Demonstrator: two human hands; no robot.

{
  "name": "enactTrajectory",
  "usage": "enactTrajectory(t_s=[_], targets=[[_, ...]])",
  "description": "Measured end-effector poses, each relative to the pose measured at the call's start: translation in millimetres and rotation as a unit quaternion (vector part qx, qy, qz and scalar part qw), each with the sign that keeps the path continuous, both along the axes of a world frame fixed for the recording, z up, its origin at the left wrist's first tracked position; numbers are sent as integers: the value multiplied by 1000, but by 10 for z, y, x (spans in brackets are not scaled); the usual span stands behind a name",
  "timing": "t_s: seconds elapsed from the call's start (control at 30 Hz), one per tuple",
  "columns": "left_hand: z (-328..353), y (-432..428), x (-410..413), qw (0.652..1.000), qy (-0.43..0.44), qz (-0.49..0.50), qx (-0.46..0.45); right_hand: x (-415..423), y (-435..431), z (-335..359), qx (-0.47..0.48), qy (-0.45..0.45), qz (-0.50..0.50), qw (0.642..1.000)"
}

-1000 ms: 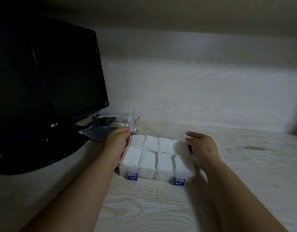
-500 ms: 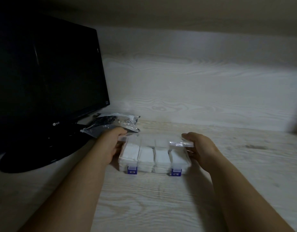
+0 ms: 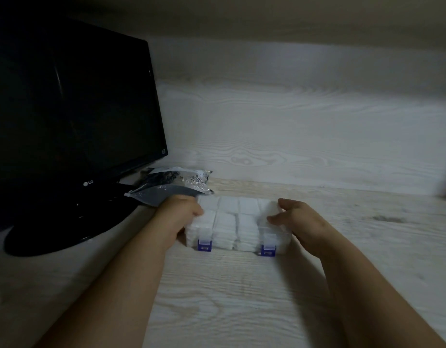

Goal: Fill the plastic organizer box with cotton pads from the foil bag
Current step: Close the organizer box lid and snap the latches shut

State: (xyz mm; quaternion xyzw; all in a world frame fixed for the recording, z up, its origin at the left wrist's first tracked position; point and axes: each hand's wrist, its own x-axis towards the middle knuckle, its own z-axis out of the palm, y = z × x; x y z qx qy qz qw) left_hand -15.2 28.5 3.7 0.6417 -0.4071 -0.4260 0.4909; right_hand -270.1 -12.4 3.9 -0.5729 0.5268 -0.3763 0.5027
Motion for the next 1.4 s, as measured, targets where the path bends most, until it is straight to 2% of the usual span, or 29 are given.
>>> enactTrajectory(t_s=[0.2,0.33,0.4,0.47,0.53,0.73,0.87,1.0,1.2,1.4], targets=[[-50,23,-30,998,20,-64,-8,-8,-55,-50,4,-21,5,1000],[-79,6,-66,995,62,-51,-63,2,-52,-51,-18,-19,-30,999],[-112,-27,-91,992,76,-30,-93,14,-27,-29,-51,25,-54,997],[-160,-71,-78,993,54,-33,-100,16,-3,-10,-89,90,-65,990],[-191,-84,-35,995,26,-47,-87,21,13,-2,-92,110,-55,988],[-168,-70,20,993,2,-102,-56,-13,12,26,-3,38,-9,999],[-162,-66,30,988,-50,-97,-106,2,10,10,-29,69,-14,997],[-133,-22,41,982,-111,-116,-100,24,19,18,-53,103,-16,993],[-103,3,46,984,-45,-155,-69,34,37,10,-40,110,-24,993],[-102,19,46,984,-47,-154,-79,47,43,23,-36,110,-34,993]])
